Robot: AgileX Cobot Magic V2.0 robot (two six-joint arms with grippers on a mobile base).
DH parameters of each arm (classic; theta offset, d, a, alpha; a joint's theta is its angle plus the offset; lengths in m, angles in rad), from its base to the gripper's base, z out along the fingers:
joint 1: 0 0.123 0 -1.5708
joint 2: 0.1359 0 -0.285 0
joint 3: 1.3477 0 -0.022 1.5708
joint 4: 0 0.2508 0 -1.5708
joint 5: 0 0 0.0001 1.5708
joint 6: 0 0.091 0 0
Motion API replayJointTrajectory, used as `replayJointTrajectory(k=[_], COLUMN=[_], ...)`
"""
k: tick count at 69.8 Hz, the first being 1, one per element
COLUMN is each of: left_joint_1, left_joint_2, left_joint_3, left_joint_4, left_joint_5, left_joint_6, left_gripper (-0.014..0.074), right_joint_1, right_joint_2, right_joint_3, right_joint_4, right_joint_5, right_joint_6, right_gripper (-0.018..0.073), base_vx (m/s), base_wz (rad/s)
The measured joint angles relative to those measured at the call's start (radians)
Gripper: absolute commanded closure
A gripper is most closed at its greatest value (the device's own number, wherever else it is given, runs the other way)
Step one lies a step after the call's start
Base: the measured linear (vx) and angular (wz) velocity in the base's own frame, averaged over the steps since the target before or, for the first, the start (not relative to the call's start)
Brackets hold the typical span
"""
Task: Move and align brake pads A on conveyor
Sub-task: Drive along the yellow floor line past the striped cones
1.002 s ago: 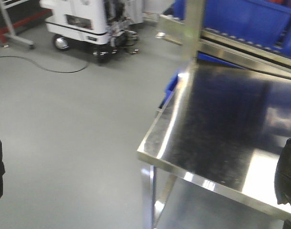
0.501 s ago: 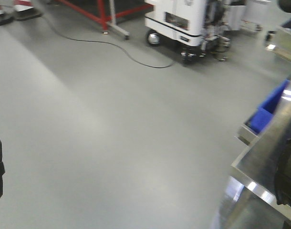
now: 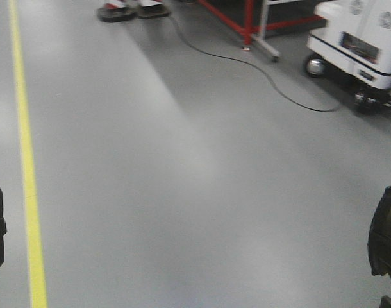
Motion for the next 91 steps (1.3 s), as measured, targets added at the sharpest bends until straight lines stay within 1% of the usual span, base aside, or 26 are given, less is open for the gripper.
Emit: replayJointTrajectory(k=[29, 46, 64, 91], left_joint_1=[0.0, 0.0, 0.0, 0.0], left_joint_2=[0.0, 0.0, 0.0, 0.0], left_joint_3=[0.0, 0.0, 0.0, 0.0], left_joint_4=[0.0, 0.0, 0.0, 0.0], left_joint_5=[0.0, 0.0, 0.0, 0.0], left_joint_6=[0.0, 0.0, 0.0, 0.0], left_gripper=[0.054, 0.054, 0.054, 0.054], right_joint_1=[0.0, 0.0, 0.0, 0.0], right_joint_2=[0.0, 0.0, 0.0, 0.0], right_joint_3=[0.0, 0.0, 0.0, 0.0], right_joint_4=[0.0, 0.0, 0.0, 0.0], right_joint_5=[0.0, 0.0, 0.0, 0.0], right_joint_6=[0.0, 0.0, 0.0, 0.0], right_gripper=[0.0535, 0.0535, 0.0535, 0.0535], base_vx=[0.21, 0.22, 0.28, 0.4], base_wz=[0.7, 0.46, 0.15, -0.08])
